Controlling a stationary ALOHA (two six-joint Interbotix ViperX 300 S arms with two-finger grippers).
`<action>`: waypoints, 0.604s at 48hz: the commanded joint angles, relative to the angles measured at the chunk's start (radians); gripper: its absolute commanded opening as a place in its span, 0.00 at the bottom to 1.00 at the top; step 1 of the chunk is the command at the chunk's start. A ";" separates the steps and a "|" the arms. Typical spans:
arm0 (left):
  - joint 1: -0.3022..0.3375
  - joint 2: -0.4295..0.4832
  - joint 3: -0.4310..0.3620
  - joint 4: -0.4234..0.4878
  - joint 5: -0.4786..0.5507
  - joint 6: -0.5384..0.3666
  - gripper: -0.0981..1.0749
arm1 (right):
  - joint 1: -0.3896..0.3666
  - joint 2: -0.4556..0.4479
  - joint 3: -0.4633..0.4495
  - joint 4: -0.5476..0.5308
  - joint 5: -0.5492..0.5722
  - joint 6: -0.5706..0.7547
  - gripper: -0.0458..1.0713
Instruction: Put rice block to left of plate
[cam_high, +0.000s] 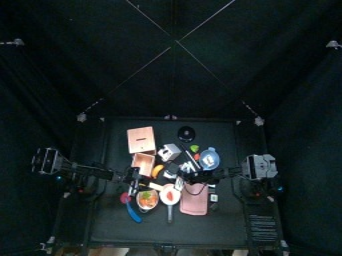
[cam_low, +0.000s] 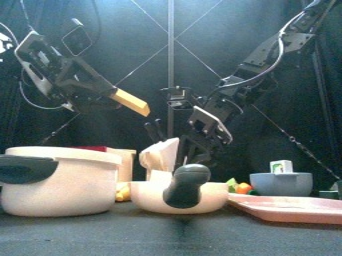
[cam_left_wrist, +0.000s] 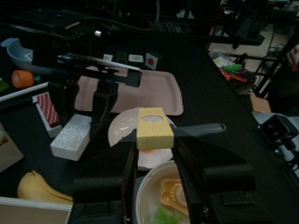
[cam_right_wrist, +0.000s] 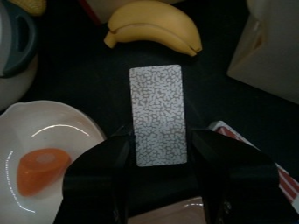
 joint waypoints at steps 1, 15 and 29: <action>-0.003 -0.006 -0.009 -0.002 -0.006 0.000 0.52 | -0.011 -0.020 -0.025 -0.003 -0.003 -0.002 0.71; -0.002 0.003 -0.009 -0.009 -0.008 0.000 0.52 | -0.014 -0.018 -0.035 0.006 -0.003 -0.002 0.84; -0.003 0.002 -0.011 -0.012 -0.008 0.000 0.52 | -0.011 -0.018 -0.028 -0.005 0.006 -0.003 0.95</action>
